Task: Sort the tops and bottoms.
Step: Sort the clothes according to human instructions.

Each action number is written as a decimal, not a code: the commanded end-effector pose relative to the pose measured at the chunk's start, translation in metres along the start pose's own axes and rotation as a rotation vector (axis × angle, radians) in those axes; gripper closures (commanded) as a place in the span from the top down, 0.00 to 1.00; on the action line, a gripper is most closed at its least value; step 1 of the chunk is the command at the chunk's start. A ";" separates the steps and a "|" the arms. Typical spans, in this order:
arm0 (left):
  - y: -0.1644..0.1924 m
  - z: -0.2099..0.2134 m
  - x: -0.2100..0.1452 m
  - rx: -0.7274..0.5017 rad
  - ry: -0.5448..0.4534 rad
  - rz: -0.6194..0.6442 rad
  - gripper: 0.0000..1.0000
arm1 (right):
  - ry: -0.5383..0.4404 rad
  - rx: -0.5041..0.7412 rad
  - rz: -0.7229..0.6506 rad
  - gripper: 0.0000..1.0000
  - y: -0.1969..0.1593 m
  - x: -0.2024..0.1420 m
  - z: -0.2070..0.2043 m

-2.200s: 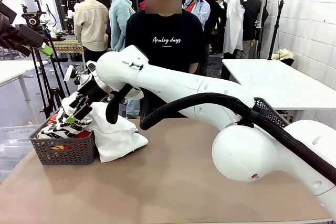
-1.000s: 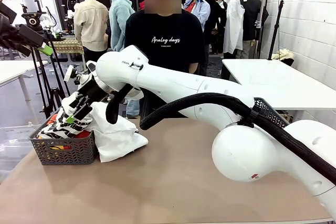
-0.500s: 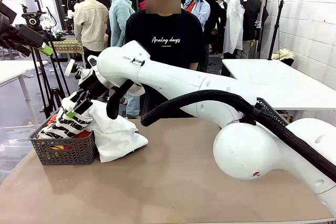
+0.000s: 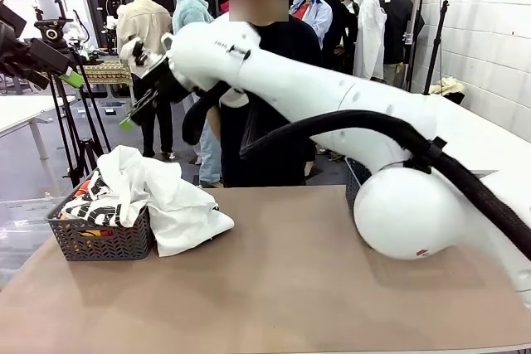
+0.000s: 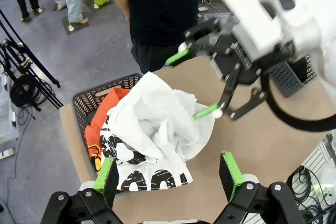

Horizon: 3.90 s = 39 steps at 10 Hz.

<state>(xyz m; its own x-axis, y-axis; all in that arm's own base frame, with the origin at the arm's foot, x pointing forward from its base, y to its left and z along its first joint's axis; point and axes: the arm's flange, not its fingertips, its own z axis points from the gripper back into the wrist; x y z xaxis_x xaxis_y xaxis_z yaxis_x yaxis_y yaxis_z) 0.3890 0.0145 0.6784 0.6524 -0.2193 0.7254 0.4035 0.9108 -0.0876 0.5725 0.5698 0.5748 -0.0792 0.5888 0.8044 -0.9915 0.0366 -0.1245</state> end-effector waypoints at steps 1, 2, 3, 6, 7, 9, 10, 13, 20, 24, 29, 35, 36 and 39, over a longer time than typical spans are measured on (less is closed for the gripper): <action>0.000 0.001 0.001 0.002 0.000 -0.001 1.00 | 0.116 -0.059 -0.141 1.00 0.097 -0.090 0.097; 0.000 0.001 0.001 0.002 0.000 -0.001 1.00 | 0.119 -0.105 -0.197 1.00 0.108 -0.105 0.127; 0.000 0.001 0.001 0.002 0.000 -0.001 1.00 | 0.108 -0.187 -0.251 1.00 0.123 -0.118 0.152; 0.000 0.001 0.001 0.002 0.000 -0.001 1.00 | 0.068 -0.319 -0.329 1.00 0.176 -0.146 0.203; 0.000 0.001 0.001 0.002 0.000 -0.001 1.00 | 0.074 -0.317 -0.343 1.00 0.185 -0.149 0.209; 0.000 0.001 0.001 0.002 0.000 -0.001 1.00 | 0.087 -0.295 -0.385 1.00 0.196 -0.156 0.220; 0.000 0.001 0.001 0.002 0.000 -0.001 1.00 | 0.099 -0.297 -0.411 1.00 0.203 -0.161 0.225; 0.000 0.001 0.001 0.002 0.000 -0.001 1.00 | 0.139 -0.328 -0.535 1.00 0.238 -0.187 0.253; 0.000 0.001 0.001 0.002 0.000 -0.001 1.00 | 0.303 -0.214 -0.544 1.00 -0.035 0.041 0.160; 0.000 0.001 0.001 0.002 0.000 -0.001 1.00 | 0.287 -0.483 -0.931 1.00 0.017 -0.049 0.322; 0.000 0.001 0.001 0.002 0.000 -0.001 1.00 | 0.252 -0.555 -0.981 1.00 -0.041 -0.006 0.384; 0.000 0.001 0.001 0.002 0.000 -0.001 1.00 | 0.252 -0.555 -0.981 1.00 -0.041 -0.006 0.384; 0.000 0.001 0.001 0.002 0.000 -0.001 1.00 | 0.252 -0.555 -0.981 1.00 -0.041 -0.006 0.384; 0.000 0.001 0.001 0.002 0.000 -0.001 1.00 | 0.252 -0.555 -0.981 1.00 -0.041 -0.006 0.384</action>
<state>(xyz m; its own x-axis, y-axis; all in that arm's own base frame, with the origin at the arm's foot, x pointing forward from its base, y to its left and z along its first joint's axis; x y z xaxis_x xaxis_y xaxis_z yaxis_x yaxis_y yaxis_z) 0.3890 0.0143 0.6786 0.6521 -0.2197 0.7256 0.4041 0.9105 -0.0875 0.5705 0.2532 0.7934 0.7854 0.2376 0.5716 -0.4226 0.8805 0.2146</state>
